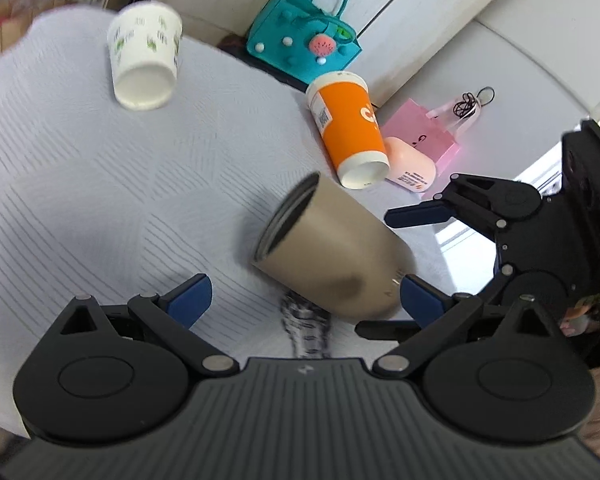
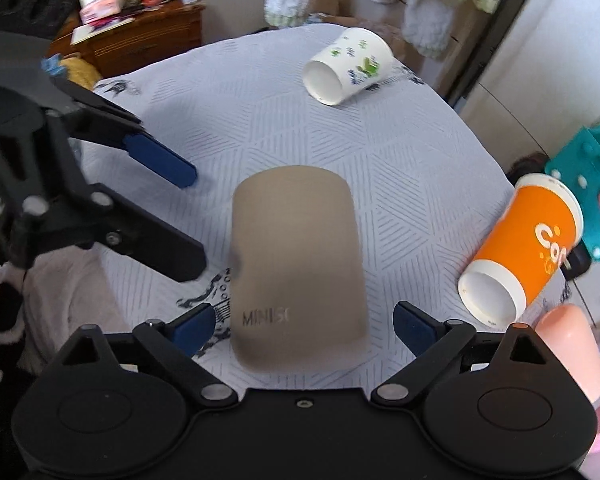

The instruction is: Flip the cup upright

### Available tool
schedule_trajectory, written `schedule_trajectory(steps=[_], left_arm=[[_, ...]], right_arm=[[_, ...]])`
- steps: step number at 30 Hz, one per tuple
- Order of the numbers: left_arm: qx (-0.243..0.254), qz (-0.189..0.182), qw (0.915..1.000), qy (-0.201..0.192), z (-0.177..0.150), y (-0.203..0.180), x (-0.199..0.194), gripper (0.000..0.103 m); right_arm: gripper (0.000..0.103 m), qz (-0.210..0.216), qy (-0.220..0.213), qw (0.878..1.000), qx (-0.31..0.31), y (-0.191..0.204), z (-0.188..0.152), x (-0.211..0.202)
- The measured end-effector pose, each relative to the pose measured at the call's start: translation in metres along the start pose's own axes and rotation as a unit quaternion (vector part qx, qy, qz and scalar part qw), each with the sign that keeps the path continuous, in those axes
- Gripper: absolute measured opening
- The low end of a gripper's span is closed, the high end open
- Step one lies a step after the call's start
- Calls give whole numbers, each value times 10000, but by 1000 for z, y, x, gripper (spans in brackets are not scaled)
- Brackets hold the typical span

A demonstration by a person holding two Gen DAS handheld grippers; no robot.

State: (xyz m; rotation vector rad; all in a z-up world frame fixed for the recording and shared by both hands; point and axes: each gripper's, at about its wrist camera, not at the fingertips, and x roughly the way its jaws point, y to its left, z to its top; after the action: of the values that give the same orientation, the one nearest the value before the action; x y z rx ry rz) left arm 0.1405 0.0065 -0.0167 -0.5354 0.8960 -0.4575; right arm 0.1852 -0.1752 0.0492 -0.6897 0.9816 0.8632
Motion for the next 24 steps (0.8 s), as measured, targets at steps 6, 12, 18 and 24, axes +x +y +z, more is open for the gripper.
schedule_trajectory(steps=[6, 12, 18, 24], left_arm=[[-489, -70, 9988, -68, -9, -6, 16, 101], [-700, -79, 9975, -77, -12, -12, 28, 100], [-934, -176, 9952, -221, -14, -7, 38, 93], [-726, -226, 9965, -341, -14, -16, 39, 86]], right_arm=[[97, 203, -78, 9993, -319, 1, -3, -1], [95, 346, -69, 9981, -508, -4, 3, 5], [87, 473, -1, 9964, -701, -5, 5, 13], [83, 414, -29, 9979, -494, -10, 2, 17]])
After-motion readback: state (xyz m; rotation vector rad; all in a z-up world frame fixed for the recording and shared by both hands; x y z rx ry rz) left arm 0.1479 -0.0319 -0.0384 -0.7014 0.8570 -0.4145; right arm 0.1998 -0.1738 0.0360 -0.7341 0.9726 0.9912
